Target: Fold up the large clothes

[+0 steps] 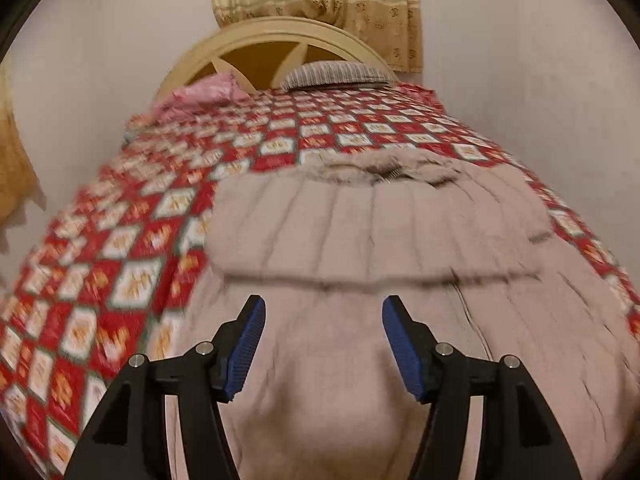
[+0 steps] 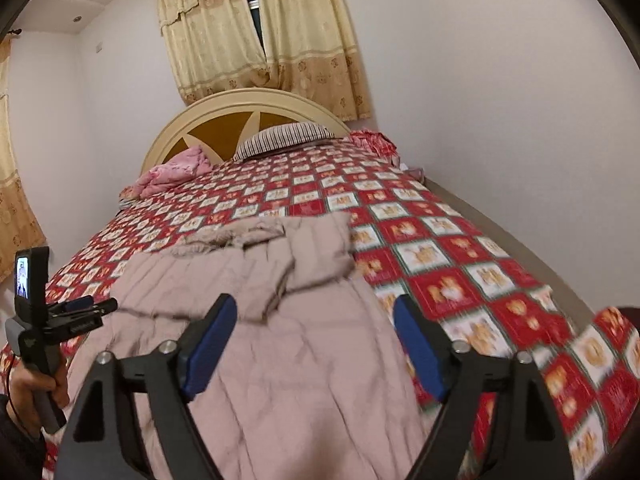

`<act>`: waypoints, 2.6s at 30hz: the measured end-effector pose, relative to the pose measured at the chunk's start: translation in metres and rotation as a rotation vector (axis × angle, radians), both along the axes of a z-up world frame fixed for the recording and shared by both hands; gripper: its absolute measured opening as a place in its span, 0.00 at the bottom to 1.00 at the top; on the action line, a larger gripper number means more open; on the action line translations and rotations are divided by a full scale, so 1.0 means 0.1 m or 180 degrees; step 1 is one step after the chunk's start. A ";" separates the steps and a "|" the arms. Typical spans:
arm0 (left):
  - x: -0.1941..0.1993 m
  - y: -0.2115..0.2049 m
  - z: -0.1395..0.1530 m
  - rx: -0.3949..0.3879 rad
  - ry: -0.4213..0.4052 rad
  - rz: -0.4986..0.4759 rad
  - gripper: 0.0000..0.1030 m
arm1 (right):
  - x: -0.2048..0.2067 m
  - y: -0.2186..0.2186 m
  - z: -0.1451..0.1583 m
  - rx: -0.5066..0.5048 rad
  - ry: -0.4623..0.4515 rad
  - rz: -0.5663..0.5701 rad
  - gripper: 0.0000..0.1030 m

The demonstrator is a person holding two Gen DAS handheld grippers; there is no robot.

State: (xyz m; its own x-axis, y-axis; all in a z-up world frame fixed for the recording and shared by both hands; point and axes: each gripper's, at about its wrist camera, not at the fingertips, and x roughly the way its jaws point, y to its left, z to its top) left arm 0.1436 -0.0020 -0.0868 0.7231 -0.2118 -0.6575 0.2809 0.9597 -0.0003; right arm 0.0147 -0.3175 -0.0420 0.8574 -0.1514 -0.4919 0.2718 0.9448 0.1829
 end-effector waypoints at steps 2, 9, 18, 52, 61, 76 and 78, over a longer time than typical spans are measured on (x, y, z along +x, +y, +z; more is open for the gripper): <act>-0.19 0.25 -0.06 -0.0246 0.0100 -0.0065 0.60 | -0.17 -0.04 -0.05 0.0053 0.0067 0.0028 0.83; -0.88 1.02 -0.25 -0.0395 0.0044 0.0083 0.60 | -0.70 -0.19 -0.34 0.0086 0.0426 0.0050 0.84; -1.17 1.43 -0.65 -0.0967 0.0545 -0.0037 0.61 | -0.91 -0.35 -0.68 0.0718 0.0493 0.0138 0.89; -1.39 1.62 -0.75 -0.1784 0.0589 -0.0528 0.13 | -0.68 0.09 -0.90 0.0692 0.0868 0.0666 0.16; -1.60 1.64 -0.17 -0.2165 0.0255 -0.1103 0.11 | -0.95 0.10 -0.36 0.0953 0.0445 0.0875 0.14; -1.06 1.82 0.52 -0.2889 0.0349 -0.0824 0.11 | -0.85 -0.15 0.54 0.1226 -0.0397 0.0861 0.14; -0.82 1.82 0.60 -0.2882 0.0370 -0.0643 0.11 | -0.61 -0.22 0.64 0.1229 -0.0469 0.0807 0.14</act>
State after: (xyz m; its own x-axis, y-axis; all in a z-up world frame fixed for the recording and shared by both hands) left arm 0.0617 0.1796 -0.0267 0.5566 -0.7933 -0.2466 0.3937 0.5133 -0.7626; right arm -0.0467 -0.3393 0.0221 0.9085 0.2410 -0.3415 -0.0133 0.8333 0.5526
